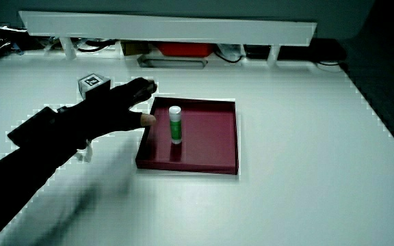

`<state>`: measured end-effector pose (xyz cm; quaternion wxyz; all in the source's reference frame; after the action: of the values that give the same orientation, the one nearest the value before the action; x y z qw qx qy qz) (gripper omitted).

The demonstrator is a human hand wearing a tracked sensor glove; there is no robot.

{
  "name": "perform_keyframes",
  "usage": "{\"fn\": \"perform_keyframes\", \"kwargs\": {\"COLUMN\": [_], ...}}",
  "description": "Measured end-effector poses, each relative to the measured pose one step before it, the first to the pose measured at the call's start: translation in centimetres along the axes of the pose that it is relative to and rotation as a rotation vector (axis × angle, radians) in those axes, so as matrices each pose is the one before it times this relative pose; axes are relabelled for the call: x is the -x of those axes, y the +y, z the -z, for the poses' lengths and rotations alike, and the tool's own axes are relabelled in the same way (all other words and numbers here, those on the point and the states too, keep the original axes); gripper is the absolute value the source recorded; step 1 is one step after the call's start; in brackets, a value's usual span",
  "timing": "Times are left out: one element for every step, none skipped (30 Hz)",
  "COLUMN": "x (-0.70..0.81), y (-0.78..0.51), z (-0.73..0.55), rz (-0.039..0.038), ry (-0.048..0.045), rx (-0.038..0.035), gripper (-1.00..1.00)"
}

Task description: Pick glue stick

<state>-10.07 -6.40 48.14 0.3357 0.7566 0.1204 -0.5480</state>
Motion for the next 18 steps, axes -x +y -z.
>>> {"fn": "perform_keyframes", "kwargs": {"x": [0.295,-0.035,0.217,-0.080,0.309,0.094,0.104,0.103,0.148,0.065,0.141,0.044,-0.011,0.050,0.006,0.258,-0.062,-0.114], "y": [0.370,0.212,0.257,0.202,0.377,0.190,0.150,0.137,0.206,0.174,0.160,0.161,0.141,0.166,0.152,0.223,0.021,-0.073], "z": [0.279,0.362,0.252,0.362,0.258,0.210,0.192,0.161,0.177,0.175,0.196,0.228,0.197,0.197,0.196,0.154,0.095,0.028], "rz": [0.00700,0.00598,-0.02228,0.00372,0.01607,-0.00410,-0.00134,-0.00645,0.00469,0.00482,-0.00843,-0.00348,-0.00808,-0.00235,0.01149,0.00346,0.00231,-0.00557], "ry": [0.00804,-0.02184,0.03178,-0.01876,0.01863,0.01845,0.00327,-0.00040,-0.00892,-0.00066,-0.00157,-0.01288,0.00907,0.00052,-0.00928,0.00566,0.00439,0.00208], "rx": [-0.00455,0.00631,-0.00995,0.00679,-0.00424,-0.00131,-0.00496,-0.00542,0.00085,0.00175,-0.00471,0.00489,-0.00377,0.00180,0.00179,-0.00035,-0.00262,-0.00870], "gripper": [0.00,0.00,0.00,0.00,0.00,0.00,0.00,0.00,0.00,0.00,0.00,0.00,0.00,0.00,0.00,0.00,0.00,0.00]}}
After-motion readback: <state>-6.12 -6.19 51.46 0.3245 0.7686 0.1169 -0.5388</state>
